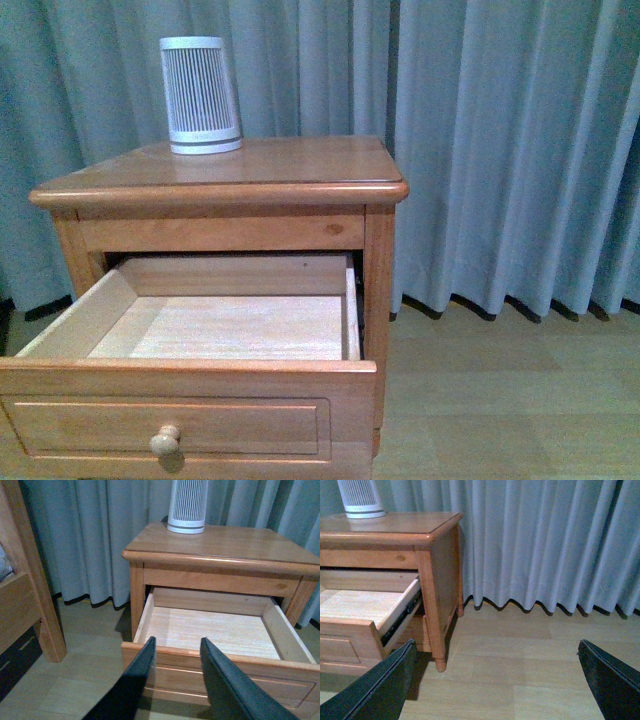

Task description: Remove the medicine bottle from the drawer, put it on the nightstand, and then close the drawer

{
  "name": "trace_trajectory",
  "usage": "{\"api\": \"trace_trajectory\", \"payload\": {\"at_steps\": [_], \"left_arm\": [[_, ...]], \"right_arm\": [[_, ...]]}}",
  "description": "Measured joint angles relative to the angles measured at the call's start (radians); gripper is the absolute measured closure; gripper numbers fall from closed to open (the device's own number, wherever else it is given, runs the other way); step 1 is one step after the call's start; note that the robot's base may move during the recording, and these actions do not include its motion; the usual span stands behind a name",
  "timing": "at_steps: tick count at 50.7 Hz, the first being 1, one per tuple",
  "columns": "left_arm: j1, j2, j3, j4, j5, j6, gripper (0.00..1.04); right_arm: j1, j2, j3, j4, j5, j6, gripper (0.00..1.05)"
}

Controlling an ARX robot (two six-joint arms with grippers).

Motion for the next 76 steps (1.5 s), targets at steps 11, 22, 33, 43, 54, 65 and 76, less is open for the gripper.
{"api": "trace_trajectory", "payload": {"at_steps": [11, 22, 33, 43, 54, 65, 76], "left_arm": [[0.005, -0.064, -0.068, 0.0, 0.013, 0.01, 1.01], [0.005, -0.137, -0.12, -0.019, 0.011, 0.011, 1.01], [0.005, -0.19, -0.148, -0.045, 0.007, 0.011, 1.01], [0.005, -0.343, -0.173, -0.189, 0.008, 0.011, 1.01], [0.005, -0.393, -0.193, -0.201, 0.01, 0.011, 1.01], [0.005, -0.394, -0.193, -0.201, 0.01, 0.011, 1.01], [0.005, -0.394, -0.193, -0.201, 0.01, 0.011, 1.01]], "right_arm": [[0.0, 0.0, 0.0, 0.0, 0.001, 0.0, 0.07], [0.0, -0.001, 0.0, 0.001, 0.0, 0.0, 0.07], [0.0, -0.001, 0.0, 0.0, -0.009, 0.0, 0.07], [-0.045, 0.125, 0.063, -0.095, -0.155, 0.09, 0.07], [0.037, 0.709, 0.476, 0.119, -0.168, 0.168, 0.07], [0.168, 1.239, 0.937, -0.017, -0.074, 0.15, 0.07], [0.194, 1.699, 1.361, -0.33, -0.048, 0.227, 0.07]]}}
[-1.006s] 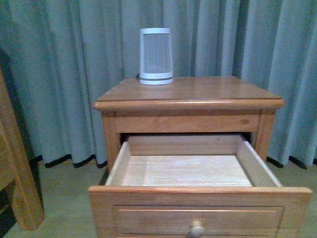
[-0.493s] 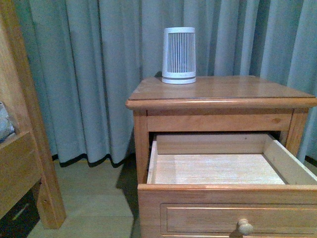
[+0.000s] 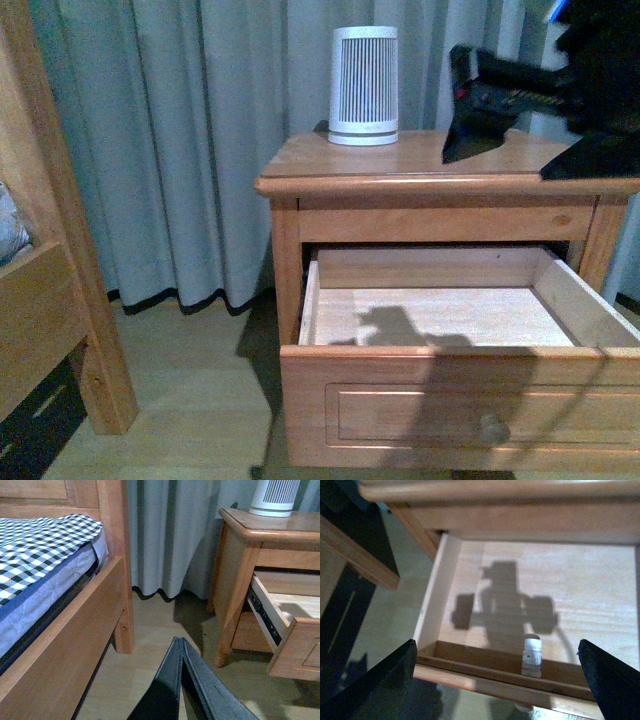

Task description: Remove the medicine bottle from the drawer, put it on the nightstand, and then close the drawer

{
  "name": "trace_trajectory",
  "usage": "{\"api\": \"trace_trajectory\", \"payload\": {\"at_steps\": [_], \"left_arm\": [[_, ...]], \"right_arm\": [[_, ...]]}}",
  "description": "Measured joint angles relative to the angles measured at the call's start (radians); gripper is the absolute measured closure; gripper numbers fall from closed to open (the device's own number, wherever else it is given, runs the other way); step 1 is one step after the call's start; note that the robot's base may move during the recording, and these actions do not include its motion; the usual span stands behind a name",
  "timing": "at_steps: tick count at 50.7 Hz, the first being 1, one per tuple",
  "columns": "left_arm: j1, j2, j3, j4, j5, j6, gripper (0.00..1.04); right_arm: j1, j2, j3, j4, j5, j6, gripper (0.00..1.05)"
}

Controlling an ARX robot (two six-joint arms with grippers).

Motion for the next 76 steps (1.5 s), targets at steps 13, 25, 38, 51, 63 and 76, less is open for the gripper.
{"api": "trace_trajectory", "payload": {"at_steps": [13, 25, 38, 51, 63, 76], "left_arm": [[0.0, 0.0, 0.0, 0.0, 0.0, 0.0, 0.64], [0.0, 0.0, 0.0, 0.0, 0.0, 0.0, 0.26], [0.0, 0.0, 0.0, 0.0, 0.0, 0.002, 0.07], [0.0, 0.0, 0.0, 0.0, 0.0, 0.002, 0.07], [0.0, 0.0, 0.0, 0.0, 0.0, 0.002, 0.07], [0.0, 0.0, 0.0, 0.0, 0.0, 0.002, 0.07]], "right_arm": [[-0.003, 0.405, 0.374, -0.25, 0.111, 0.026, 0.07], [-0.003, 0.584, 0.503, -0.318, 0.137, 0.022, 0.07], [-0.003, 0.693, 0.533, -0.357, 0.154, 0.008, 0.07], [0.0, 0.734, 0.534, -0.36, 0.123, 0.006, 0.07], [0.011, 0.754, 0.536, -0.378, 0.096, 0.011, 0.42], [0.001, 0.773, 0.552, -0.383, 0.075, 0.026, 0.76]]}}
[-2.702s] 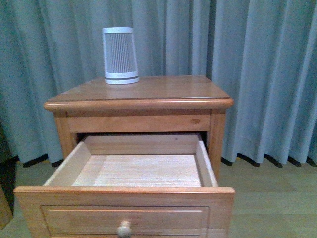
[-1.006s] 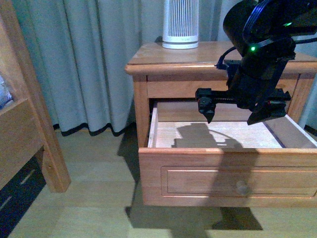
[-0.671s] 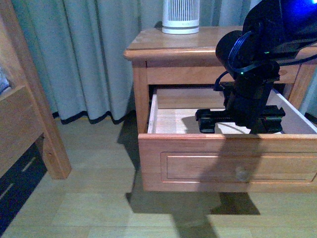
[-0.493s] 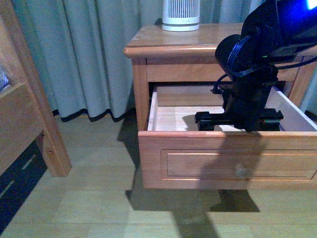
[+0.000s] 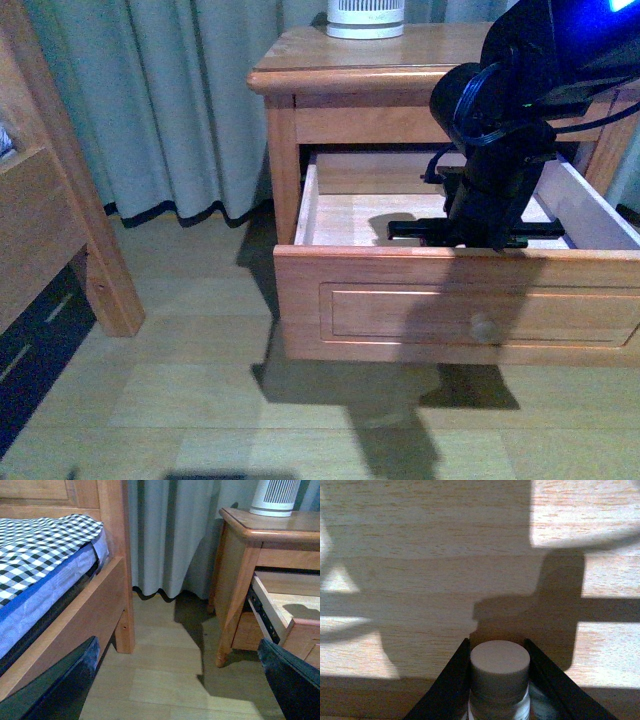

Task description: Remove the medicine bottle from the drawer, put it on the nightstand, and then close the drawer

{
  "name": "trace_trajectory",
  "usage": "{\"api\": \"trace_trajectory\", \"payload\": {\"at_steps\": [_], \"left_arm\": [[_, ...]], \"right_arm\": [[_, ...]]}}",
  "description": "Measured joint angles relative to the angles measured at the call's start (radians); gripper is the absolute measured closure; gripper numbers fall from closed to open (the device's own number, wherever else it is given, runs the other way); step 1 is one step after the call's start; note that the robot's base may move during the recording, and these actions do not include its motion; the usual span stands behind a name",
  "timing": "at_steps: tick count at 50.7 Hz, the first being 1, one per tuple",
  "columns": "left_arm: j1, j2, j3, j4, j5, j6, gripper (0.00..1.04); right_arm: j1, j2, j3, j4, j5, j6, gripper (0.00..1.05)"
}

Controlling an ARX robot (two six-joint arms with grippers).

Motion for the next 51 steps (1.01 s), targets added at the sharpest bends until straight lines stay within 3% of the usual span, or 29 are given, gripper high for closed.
{"api": "trace_trajectory", "payload": {"at_steps": [16, 22, 35, 41, 51], "left_arm": [[0.0, 0.0, 0.0, 0.0, 0.0, 0.0, 0.07], [0.0, 0.0, 0.0, 0.0, 0.0, 0.0, 0.07], [0.0, 0.0, 0.0, 0.0, 0.0, 0.0, 0.07], [0.0, 0.0, 0.0, 0.0, 0.0, 0.0, 0.07], [0.0, 0.0, 0.0, 0.0, 0.0, 0.0, 0.07]], "right_arm": [[-0.016, -0.017, -0.031, 0.09, -0.011, 0.016, 0.77], [-0.015, -0.105, -0.157, 0.285, 0.059, -0.05, 0.77], [-0.006, -0.418, -0.367, 0.648, 0.091, -0.251, 0.77], [0.002, -0.525, -0.364, 0.769, 0.096, -0.333, 0.77], [0.0, -0.513, -0.212, 0.776, 0.106, -0.435, 0.77]]}}
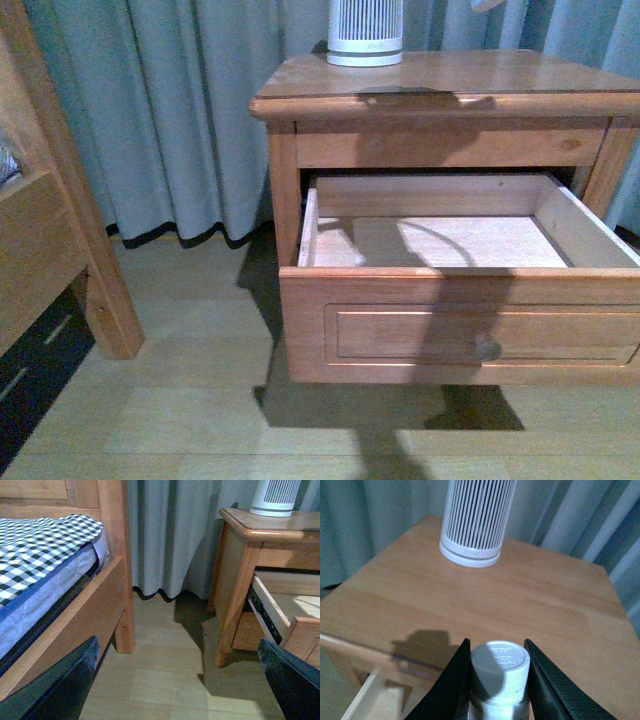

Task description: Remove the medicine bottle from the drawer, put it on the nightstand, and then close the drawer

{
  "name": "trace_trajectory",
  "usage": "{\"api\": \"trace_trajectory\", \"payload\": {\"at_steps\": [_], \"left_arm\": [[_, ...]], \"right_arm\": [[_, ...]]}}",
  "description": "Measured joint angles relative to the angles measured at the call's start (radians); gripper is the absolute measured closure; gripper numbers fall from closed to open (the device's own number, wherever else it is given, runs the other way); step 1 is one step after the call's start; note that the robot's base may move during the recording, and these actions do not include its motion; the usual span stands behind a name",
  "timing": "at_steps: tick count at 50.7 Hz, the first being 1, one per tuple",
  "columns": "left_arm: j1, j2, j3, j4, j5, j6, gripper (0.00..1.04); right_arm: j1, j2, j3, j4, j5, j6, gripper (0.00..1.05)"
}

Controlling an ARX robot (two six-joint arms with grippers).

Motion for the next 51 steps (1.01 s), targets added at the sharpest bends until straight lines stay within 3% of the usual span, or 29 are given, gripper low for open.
{"api": "trace_trajectory", "payload": {"at_steps": [10, 31, 44, 51], "left_arm": [[0.0, 0.0, 0.0, 0.0, 0.0, 0.0, 0.07], [0.0, 0.0, 0.0, 0.0, 0.0, 0.0, 0.07], [0.0, 0.0, 0.0, 0.0, 0.0, 0.0, 0.07], [0.0, 0.0, 0.0, 0.0, 0.0, 0.0, 0.07]], "right_arm": [[-0.017, 0.183, 0.22, 0.108, 0.002, -0.124, 0.77], [-0.04, 0.575, 0.77, -0.03, 0.045, -0.134, 0.77], [-0.069, 0.587, 0.665, 0.043, 0.058, -0.033, 0.77], [-0.077, 0.572, 0.514, 0.126, 0.06, 0.009, 0.52]]}}
